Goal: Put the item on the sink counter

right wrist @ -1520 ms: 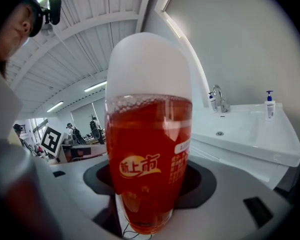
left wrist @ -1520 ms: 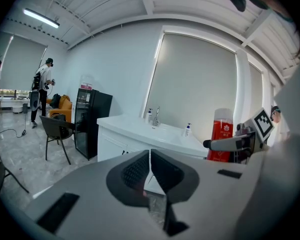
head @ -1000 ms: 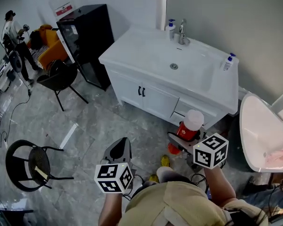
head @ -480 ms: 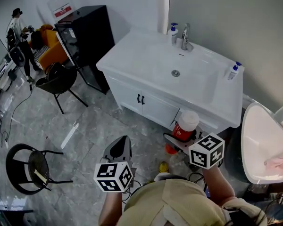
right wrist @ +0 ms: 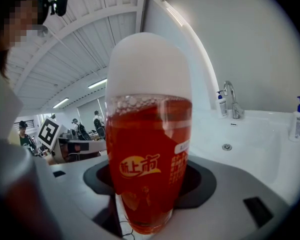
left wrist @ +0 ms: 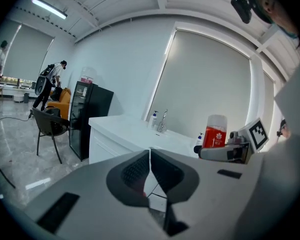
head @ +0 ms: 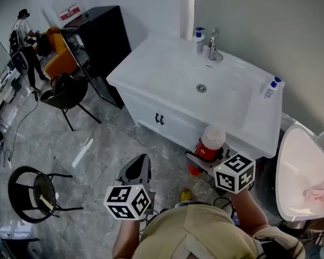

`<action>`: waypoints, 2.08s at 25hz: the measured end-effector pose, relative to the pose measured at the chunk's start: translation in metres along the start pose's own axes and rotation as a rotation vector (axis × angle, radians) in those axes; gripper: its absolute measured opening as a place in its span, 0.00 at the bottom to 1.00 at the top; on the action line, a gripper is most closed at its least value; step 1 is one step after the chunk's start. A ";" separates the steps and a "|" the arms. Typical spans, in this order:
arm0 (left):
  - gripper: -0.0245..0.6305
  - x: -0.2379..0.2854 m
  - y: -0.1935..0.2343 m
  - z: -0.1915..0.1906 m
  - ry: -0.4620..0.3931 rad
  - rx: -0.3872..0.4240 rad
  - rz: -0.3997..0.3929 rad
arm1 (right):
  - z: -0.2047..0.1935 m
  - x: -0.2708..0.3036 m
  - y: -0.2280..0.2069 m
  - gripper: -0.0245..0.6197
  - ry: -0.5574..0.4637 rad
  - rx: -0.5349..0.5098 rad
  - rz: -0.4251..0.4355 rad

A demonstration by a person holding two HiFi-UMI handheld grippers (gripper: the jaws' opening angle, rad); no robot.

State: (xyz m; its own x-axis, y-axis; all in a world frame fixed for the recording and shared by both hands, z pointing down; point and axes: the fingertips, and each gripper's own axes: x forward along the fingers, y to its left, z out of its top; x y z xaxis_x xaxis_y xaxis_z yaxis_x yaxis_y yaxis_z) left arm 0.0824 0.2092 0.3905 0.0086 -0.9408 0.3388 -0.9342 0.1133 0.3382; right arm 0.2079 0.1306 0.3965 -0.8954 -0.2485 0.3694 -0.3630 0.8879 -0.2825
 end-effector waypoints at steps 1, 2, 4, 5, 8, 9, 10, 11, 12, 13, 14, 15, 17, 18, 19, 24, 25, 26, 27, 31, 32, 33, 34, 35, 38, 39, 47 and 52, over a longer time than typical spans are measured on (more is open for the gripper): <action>0.10 0.005 0.000 0.001 0.003 0.005 0.007 | 0.001 0.002 -0.004 0.49 0.001 0.000 0.004; 0.10 0.009 -0.001 0.001 0.006 0.010 0.013 | 0.002 0.003 -0.008 0.49 0.002 0.000 0.008; 0.10 0.018 -0.002 0.002 0.010 0.015 0.019 | 0.004 0.005 -0.016 0.49 0.002 0.000 0.016; 0.10 0.023 -0.003 0.002 0.012 0.016 0.020 | 0.005 0.006 -0.020 0.49 0.001 -0.001 0.019; 0.10 0.036 -0.009 0.004 0.017 0.023 0.021 | 0.010 0.009 -0.032 0.49 0.002 -0.015 0.028; 0.10 0.039 -0.010 0.004 0.018 0.024 0.022 | 0.012 0.010 -0.036 0.49 0.002 -0.022 0.030; 0.10 0.042 -0.011 0.004 0.020 0.025 0.024 | 0.013 0.011 -0.039 0.49 0.002 -0.029 0.031; 0.10 0.045 -0.012 0.004 0.023 0.025 0.026 | 0.015 0.012 -0.041 0.49 0.002 -0.034 0.033; 0.10 0.047 -0.013 0.005 0.025 0.024 0.028 | 0.016 0.013 -0.042 0.49 0.003 -0.037 0.035; 0.10 0.048 -0.013 0.005 0.027 0.022 0.030 | 0.017 0.015 -0.044 0.49 0.005 -0.037 0.037; 0.10 0.049 -0.012 0.007 0.029 0.021 0.031 | 0.018 0.018 -0.044 0.49 0.008 -0.035 0.040; 0.10 0.050 -0.011 0.008 0.029 0.019 0.033 | 0.019 0.020 -0.044 0.49 0.011 -0.033 0.044; 0.10 0.052 -0.005 0.012 0.025 0.016 0.038 | 0.021 0.027 -0.043 0.49 0.020 -0.034 0.052; 0.10 0.053 -0.002 0.014 0.022 0.014 0.039 | 0.021 0.031 -0.042 0.49 0.024 -0.037 0.055; 0.10 0.055 0.002 0.016 0.019 0.012 0.039 | 0.022 0.035 -0.041 0.49 0.027 -0.039 0.057; 0.10 0.069 0.019 0.027 0.024 0.012 0.020 | 0.031 0.056 -0.043 0.49 0.032 -0.035 0.044; 0.10 0.072 0.024 0.030 0.025 0.014 0.015 | 0.034 0.062 -0.044 0.49 0.031 -0.033 0.036; 0.10 0.074 0.031 0.034 0.026 0.016 0.011 | 0.037 0.068 -0.045 0.49 0.029 -0.031 0.029; 0.10 0.077 0.037 0.038 0.028 0.017 0.008 | 0.040 0.074 -0.046 0.49 0.028 -0.028 0.024; 0.10 0.090 0.065 0.049 0.043 0.016 0.000 | 0.053 0.100 -0.048 0.49 0.028 -0.025 0.008; 0.10 0.093 0.071 0.053 0.046 0.017 -0.004 | 0.057 0.107 -0.048 0.49 0.026 -0.024 0.003; 0.10 0.096 0.078 0.056 0.048 0.018 -0.008 | 0.061 0.113 -0.048 0.49 0.024 -0.024 -0.001; 0.10 0.098 0.084 0.060 0.049 0.019 -0.012 | 0.064 0.120 -0.047 0.49 0.022 -0.023 -0.004; 0.10 0.100 0.090 0.064 0.049 0.020 -0.015 | 0.068 0.126 -0.046 0.49 0.021 -0.023 -0.006; 0.10 0.105 0.108 0.077 0.048 0.024 -0.027 | 0.079 0.146 -0.043 0.49 0.020 -0.028 -0.014; 0.10 0.107 0.115 0.080 0.049 0.027 -0.030 | 0.082 0.152 -0.042 0.49 0.019 -0.029 -0.018; 0.10 0.112 0.162 0.102 0.063 0.043 -0.056 | 0.104 0.197 -0.032 0.49 0.019 -0.026 -0.057; 0.10 0.117 0.184 0.105 0.082 0.058 -0.072 | 0.114 0.217 -0.029 0.49 0.016 -0.032 -0.080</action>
State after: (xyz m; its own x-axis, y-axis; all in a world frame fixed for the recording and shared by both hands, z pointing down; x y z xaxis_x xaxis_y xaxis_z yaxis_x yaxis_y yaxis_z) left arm -0.1265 0.0862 0.4001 0.1036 -0.9162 0.3870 -0.9492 0.0252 0.3137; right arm -0.0048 0.0066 0.3836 -0.8597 -0.3128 0.4038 -0.4243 0.8775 -0.2236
